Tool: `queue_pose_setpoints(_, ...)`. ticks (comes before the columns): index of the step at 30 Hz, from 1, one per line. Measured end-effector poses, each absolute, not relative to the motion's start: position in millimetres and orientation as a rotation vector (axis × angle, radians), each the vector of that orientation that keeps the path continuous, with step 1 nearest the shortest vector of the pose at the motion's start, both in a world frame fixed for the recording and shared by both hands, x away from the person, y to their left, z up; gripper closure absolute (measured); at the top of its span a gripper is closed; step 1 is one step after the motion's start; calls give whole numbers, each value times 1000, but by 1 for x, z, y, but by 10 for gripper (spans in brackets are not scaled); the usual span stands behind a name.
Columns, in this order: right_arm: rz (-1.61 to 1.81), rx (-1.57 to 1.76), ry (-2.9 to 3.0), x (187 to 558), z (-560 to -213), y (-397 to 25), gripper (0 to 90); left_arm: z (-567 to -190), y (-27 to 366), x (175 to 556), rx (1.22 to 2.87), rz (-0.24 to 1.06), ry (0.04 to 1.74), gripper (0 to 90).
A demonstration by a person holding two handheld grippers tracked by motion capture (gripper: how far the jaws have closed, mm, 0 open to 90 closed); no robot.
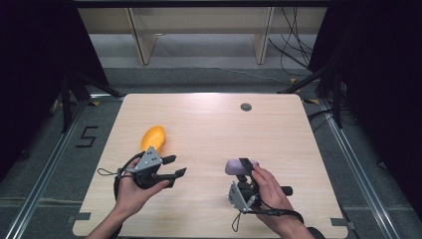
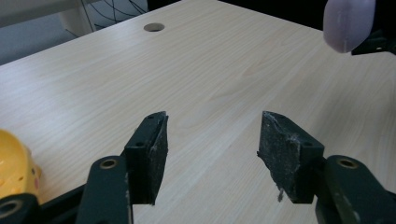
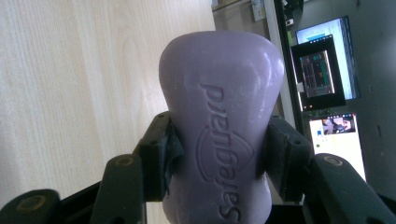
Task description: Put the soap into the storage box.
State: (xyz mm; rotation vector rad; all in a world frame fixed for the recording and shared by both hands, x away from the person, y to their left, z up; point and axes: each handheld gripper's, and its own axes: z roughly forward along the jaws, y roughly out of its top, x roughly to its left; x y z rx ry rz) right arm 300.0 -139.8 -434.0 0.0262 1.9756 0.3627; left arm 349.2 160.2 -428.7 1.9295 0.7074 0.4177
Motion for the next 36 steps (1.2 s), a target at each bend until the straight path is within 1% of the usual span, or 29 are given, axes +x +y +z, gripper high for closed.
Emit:
queue_pose_setpoints(4,349,8,1968,300,-432,-137,501,-424,154,350,1928,410,680,420)
queue_pose_setpoints(6,364,88,1982,297,-435,-137,501,-420,147,350,1925,406,666,422)
queue_pose_setpoints(10,363,76,1986,298,-435,-136,501,-416,139,350,1932,400,635,425)
queue_pose_setpoints(12,333,-33,1966,301,-430,-136,501,-414,131,350,1943,388,609,425)
queue_pose_setpoints(13,355,33,1982,299,-433,-135,501,-414,131,350,1943,388,609,425)
queue_pose_setpoints(17,353,7,1977,300,-434,-135,501,-413,120,349,1954,360,596,425)
queue_pose_setpoints(19,355,61,1985,298,-435,-134,501,-412,115,349,1959,358,570,425)
queue_pose_setpoints(23,326,-52,1969,302,-432,-133,501,-413,104,348,1954,335,555,428)
queue_pose_setpoints(25,346,47,1987,298,-436,-131,501,-413,102,347,1957,332,550,430)
queue_pose_setpoints(27,344,33,1983,298,-436,-131,501,-413,98,347,1960,326,541,432)
queue_pose_setpoints(28,311,-87,1957,303,-431,-130,501,-413,96,347,1957,321,532,434)
queue_pose_setpoints(31,336,-33,1973,300,-434,-128,501,-413,92,347,1960,306,523,441)
queue_pose_setpoints(34,325,-87,1965,302,-432,-127,501,-412,85,346,1951,282,516,450)
queue_pose_setpoints(36,380,-7,1972,299,-436,-123,501,-412,82,346,1950,277,498,458)
